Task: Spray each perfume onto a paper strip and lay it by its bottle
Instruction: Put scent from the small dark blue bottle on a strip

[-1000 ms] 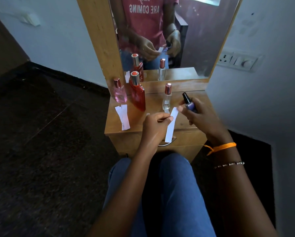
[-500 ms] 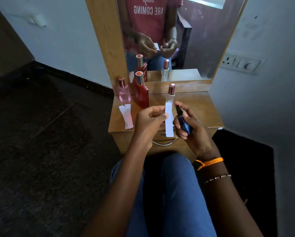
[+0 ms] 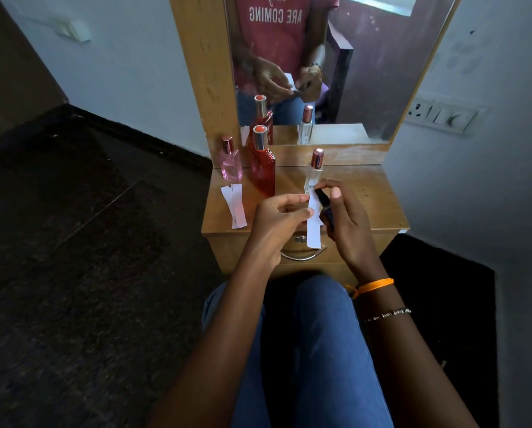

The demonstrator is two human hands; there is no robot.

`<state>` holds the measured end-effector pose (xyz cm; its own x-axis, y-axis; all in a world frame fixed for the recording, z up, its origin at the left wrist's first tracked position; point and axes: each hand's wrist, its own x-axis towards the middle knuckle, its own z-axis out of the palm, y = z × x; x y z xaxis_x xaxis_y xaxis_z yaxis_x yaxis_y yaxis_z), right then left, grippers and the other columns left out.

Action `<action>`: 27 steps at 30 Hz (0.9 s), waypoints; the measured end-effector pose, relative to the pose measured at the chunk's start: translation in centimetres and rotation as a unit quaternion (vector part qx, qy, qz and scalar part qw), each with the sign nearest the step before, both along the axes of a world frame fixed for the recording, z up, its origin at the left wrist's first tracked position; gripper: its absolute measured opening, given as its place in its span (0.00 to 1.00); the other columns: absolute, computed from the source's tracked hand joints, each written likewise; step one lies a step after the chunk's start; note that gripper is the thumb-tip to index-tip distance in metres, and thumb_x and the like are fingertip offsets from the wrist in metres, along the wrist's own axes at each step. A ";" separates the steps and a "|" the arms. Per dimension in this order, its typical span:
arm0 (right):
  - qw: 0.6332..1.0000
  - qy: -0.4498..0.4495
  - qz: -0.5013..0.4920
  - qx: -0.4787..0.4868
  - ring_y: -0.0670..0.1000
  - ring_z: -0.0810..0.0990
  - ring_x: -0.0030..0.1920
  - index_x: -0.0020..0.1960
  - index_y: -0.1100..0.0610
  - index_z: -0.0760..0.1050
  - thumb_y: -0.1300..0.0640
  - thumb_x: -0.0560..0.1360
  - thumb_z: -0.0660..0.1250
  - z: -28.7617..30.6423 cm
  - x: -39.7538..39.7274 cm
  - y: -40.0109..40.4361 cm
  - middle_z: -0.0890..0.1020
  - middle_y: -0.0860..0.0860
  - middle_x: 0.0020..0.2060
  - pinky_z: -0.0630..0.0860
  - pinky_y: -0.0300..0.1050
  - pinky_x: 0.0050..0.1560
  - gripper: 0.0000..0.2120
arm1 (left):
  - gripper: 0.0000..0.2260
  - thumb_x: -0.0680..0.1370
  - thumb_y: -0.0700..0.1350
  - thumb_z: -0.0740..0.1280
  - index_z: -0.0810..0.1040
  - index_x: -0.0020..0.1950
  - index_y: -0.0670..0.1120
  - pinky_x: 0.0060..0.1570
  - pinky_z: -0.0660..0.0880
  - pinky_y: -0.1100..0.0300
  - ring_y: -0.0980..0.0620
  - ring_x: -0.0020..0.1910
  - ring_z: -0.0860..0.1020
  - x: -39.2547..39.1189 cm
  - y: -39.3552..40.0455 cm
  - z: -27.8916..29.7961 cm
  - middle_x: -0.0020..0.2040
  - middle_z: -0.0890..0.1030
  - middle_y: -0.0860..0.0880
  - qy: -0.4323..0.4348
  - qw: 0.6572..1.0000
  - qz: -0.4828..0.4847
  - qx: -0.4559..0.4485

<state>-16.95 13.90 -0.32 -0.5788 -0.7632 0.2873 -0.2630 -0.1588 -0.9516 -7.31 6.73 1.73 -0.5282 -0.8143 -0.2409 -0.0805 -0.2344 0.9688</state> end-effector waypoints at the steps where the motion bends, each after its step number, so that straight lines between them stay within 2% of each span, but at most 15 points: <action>1: 0.999 0.041 -0.020 0.009 0.45 0.75 0.35 0.54 0.48 0.74 0.48 0.81 0.51 0.0 0.0 -0.1 0.78 0.48 0.40 0.71 0.40 0.32 0.13 | 0.10 0.72 0.35 0.69 0.81 0.51 0.45 0.47 0.79 0.60 0.52 0.44 0.82 0.0 0.0 0.0 0.46 0.82 0.46 0.001 1.000 0.001 0.000; 3: 0.992 0.111 -0.055 0.028 0.49 0.76 0.36 0.54 0.51 0.74 0.49 0.81 0.51 -0.3 -0.2 -0.3 0.80 0.51 0.41 0.73 0.47 0.36 0.14 | 0.10 0.72 0.35 0.69 0.81 0.51 0.45 0.49 0.79 0.58 0.51 0.46 0.82 0.0 0.0 0.0 0.47 0.83 0.46 -0.001 1.000 0.003 -0.002; 6: 0.983 0.161 -0.081 0.039 0.52 0.76 0.34 0.54 0.54 0.74 0.52 0.82 0.52 -0.3 -0.1 -0.4 0.81 0.56 0.39 0.71 0.50 0.37 0.13 | 0.11 0.72 0.35 0.69 0.81 0.53 0.44 0.50 0.79 0.56 0.50 0.47 0.82 0.0 0.0 0.0 0.49 0.83 0.45 -0.005 1.000 0.004 -0.006; 9: 0.980 0.174 -0.087 0.051 0.54 0.77 0.36 0.54 0.56 0.75 0.54 0.82 0.53 -0.4 -0.1 -0.6 0.81 0.58 0.38 0.71 0.52 0.37 0.13 | 0.11 0.72 0.35 0.69 0.81 0.53 0.44 0.50 0.79 0.56 0.51 0.46 0.82 0.0 0.0 -0.1 0.49 0.83 0.45 -0.004 1.000 0.007 -0.003; 13: 0.981 0.169 -0.083 0.045 0.51 0.76 0.34 0.54 0.57 0.74 0.55 0.82 0.53 -0.3 0.0 -0.4 0.80 0.56 0.37 0.72 0.51 0.35 0.12 | 0.10 0.72 0.35 0.69 0.81 0.51 0.45 0.51 0.79 0.54 0.49 0.47 0.82 -0.1 0.0 -0.3 0.46 0.83 0.46 0.004 1.000 0.014 -0.005; 15: 0.986 0.133 -0.093 0.032 0.49 0.74 0.31 0.53 0.57 0.73 0.55 0.82 0.54 -0.2 0.1 -0.4 0.78 0.51 0.34 0.70 0.47 0.32 0.11 | 0.11 0.72 0.35 0.69 0.81 0.52 0.44 0.49 0.79 0.57 0.51 0.44 0.82 -0.2 0.0 -0.3 0.44 0.82 0.47 0.006 1.000 0.014 -0.003; 17: 0.994 0.044 -0.101 0.019 0.43 0.71 0.27 0.56 0.54 0.72 0.55 0.82 0.55 -0.4 -0.1 -0.3 0.76 0.47 0.31 0.66 0.38 0.28 0.08 | 0.11 0.73 0.35 0.69 0.80 0.54 0.43 0.46 0.79 0.61 0.55 0.41 0.81 -0.2 0.0 -0.4 0.43 0.82 0.49 0.012 1.000 0.014 0.003; 18: 0.995 -0.010 -0.096 0.017 0.41 0.70 0.25 0.58 0.52 0.70 0.55 0.81 0.57 -0.6 -0.2 -0.2 0.76 0.49 0.31 0.65 0.35 0.27 0.07 | 0.11 0.73 0.35 0.68 0.80 0.55 0.43 0.45 0.79 0.61 0.56 0.40 0.81 -0.2 0.0 -0.5 0.42 0.82 0.50 0.013 1.000 0.015 0.004; 20: 0.991 -0.101 -0.079 0.029 0.40 0.70 0.24 0.61 0.49 0.67 0.57 0.78 0.62 -1.0 -0.2 0.1 0.78 0.55 0.36 0.64 0.30 0.24 0.13 | 0.12 0.73 0.35 0.68 0.79 0.56 0.43 0.45 0.80 0.61 0.55 0.42 0.82 -0.3 0.1 -0.6 0.44 0.82 0.49 0.012 1.000 0.018 0.005; 24: 0.975 -0.202 -0.074 0.052 0.40 0.77 0.30 0.62 0.50 0.65 0.65 0.74 0.67 -1.5 0.3 0.4 0.78 0.52 0.40 0.69 0.32 0.25 0.21 | 0.12 0.74 0.34 0.68 0.79 0.56 0.41 0.39 0.80 0.66 0.56 0.40 0.81 -0.7 0.3 -1.0 0.43 0.82 0.49 0.024 0.999 0.021 0.016; 27: 0.972 -0.210 -0.090 0.056 0.38 0.75 0.28 0.61 0.53 0.64 0.67 0.73 0.67 -1.7 -0.7 0.3 0.77 0.50 0.37 0.67 0.32 0.25 0.22 | 0.12 0.74 0.37 0.68 0.78 0.57 0.43 0.36 0.77 0.71 0.58 0.40 0.80 -1.1 0.3 -1.4 0.46 0.82 0.48 0.010 1.000 0.021 -0.001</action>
<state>-17.61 14.22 -2.05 -0.7540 -0.6518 -0.0814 0.1376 -0.0356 -0.9898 -8.42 7.07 0.35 -0.4976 -0.8366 -0.2290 -0.0501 -0.2358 0.9705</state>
